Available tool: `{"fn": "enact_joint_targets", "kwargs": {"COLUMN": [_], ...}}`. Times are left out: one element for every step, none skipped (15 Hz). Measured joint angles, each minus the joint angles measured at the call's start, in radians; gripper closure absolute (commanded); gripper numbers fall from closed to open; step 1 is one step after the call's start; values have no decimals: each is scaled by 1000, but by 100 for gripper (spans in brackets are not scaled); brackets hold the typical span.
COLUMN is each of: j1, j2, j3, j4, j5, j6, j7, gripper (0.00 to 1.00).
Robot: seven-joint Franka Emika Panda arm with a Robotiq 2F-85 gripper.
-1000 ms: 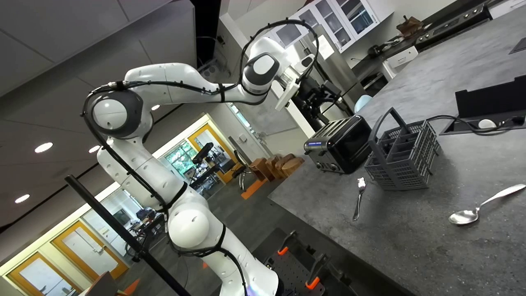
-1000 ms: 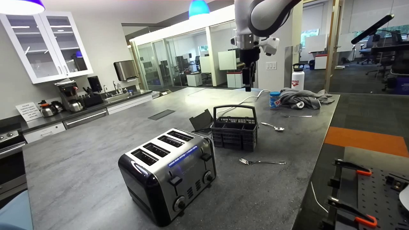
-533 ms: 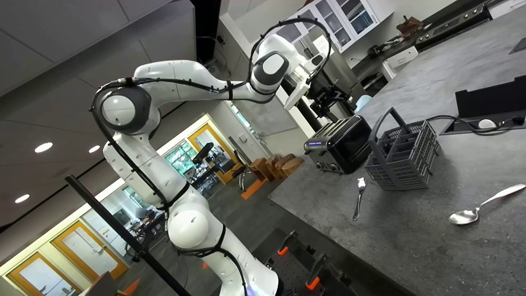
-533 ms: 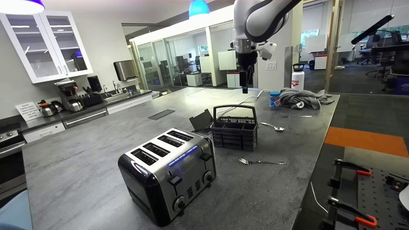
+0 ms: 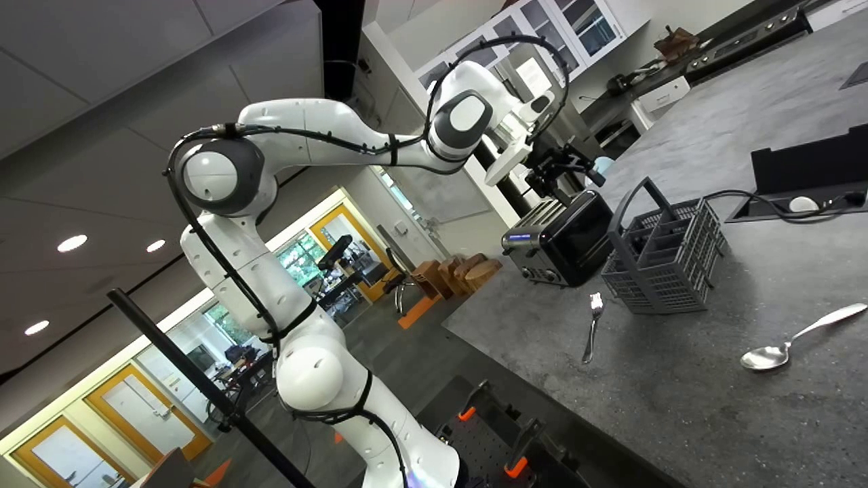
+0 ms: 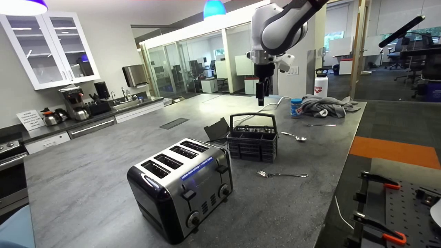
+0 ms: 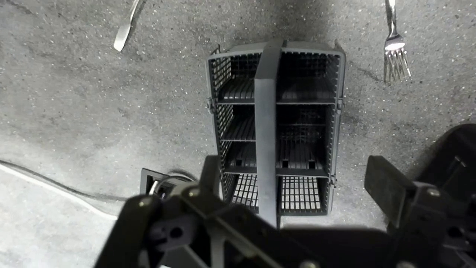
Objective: Move the basket slightly to the right
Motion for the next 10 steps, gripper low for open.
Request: {"fn": "enact_joint_targets", "kwargs": {"j1": [-8,-16,-24,-33,-41,-49,-56,-62,-67,-70], "j2": [23,46,72,98,125,150,174,197,216,233], "j3": [-1,-1,-1,-1,0,2,5,8,12,16], "j4": [6,15,26,41,60,79,99,118,135,150], "j5": [21,46,74,101,129,151,167,174,177,178], "j6": [28,48,62,68,69,69,69,69,69,69], "j7": [-27,-54,-80,-107,-133,-155,-173,-182,-192,-195], "gripper": [0,0,0,0,0,0,25,26,34,41]}}
